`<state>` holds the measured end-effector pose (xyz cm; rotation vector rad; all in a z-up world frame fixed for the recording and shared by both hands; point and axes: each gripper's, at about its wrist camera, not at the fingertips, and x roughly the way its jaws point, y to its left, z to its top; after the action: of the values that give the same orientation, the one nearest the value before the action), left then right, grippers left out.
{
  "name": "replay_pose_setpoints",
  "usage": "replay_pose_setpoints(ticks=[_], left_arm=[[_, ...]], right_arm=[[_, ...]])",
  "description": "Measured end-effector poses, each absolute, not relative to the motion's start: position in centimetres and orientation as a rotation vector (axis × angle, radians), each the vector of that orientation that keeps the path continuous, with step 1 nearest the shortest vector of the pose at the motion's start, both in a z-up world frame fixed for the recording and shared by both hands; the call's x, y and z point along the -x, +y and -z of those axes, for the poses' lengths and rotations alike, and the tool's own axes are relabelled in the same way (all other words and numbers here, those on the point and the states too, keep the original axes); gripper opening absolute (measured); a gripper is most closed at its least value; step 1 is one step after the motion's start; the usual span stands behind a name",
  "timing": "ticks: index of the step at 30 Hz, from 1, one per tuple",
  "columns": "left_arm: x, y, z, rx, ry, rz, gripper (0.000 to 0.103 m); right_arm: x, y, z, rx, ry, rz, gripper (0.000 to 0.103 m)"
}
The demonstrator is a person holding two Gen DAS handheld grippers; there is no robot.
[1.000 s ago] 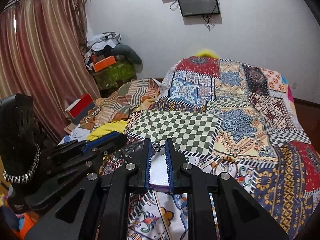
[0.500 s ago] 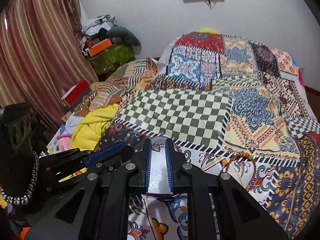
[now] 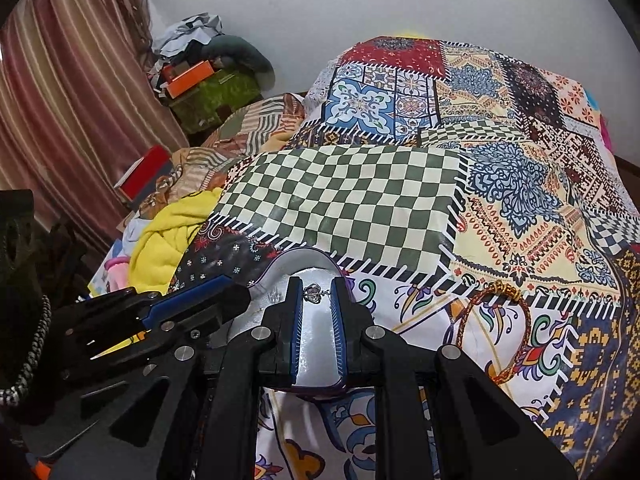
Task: Organize jewelry
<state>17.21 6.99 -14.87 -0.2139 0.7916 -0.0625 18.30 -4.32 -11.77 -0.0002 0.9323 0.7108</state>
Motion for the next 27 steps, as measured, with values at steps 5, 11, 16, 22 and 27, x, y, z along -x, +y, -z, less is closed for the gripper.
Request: replay_pose_setpoints(ticks=[5,11,16,22,27], left_arm=[[-17.0,7.2,14.5,0.223,0.788,0.051,0.016],[-16.4,7.9,13.5,0.239,0.769,0.029,0.031],[-15.6,8.3,12.3,0.239,0.746,0.007,0.032],[-14.3,8.2,10.7,0.224,0.714,-0.006,0.037],[-13.0,7.4,9.3,0.197,0.691,-0.003,0.038]], right_arm=[[-18.1,-4.2,11.7,0.017,0.939,-0.710,0.016],[-17.9,-4.9,11.0,0.017,0.921,-0.689,0.034],[-17.4,-5.6,10.0,0.006,0.897,-0.672,0.039],[-16.5,-6.8,8.4,-0.004,0.864,-0.655,0.039],[-15.2,-8.2,6.7,0.002,0.824,-0.631,0.039]])
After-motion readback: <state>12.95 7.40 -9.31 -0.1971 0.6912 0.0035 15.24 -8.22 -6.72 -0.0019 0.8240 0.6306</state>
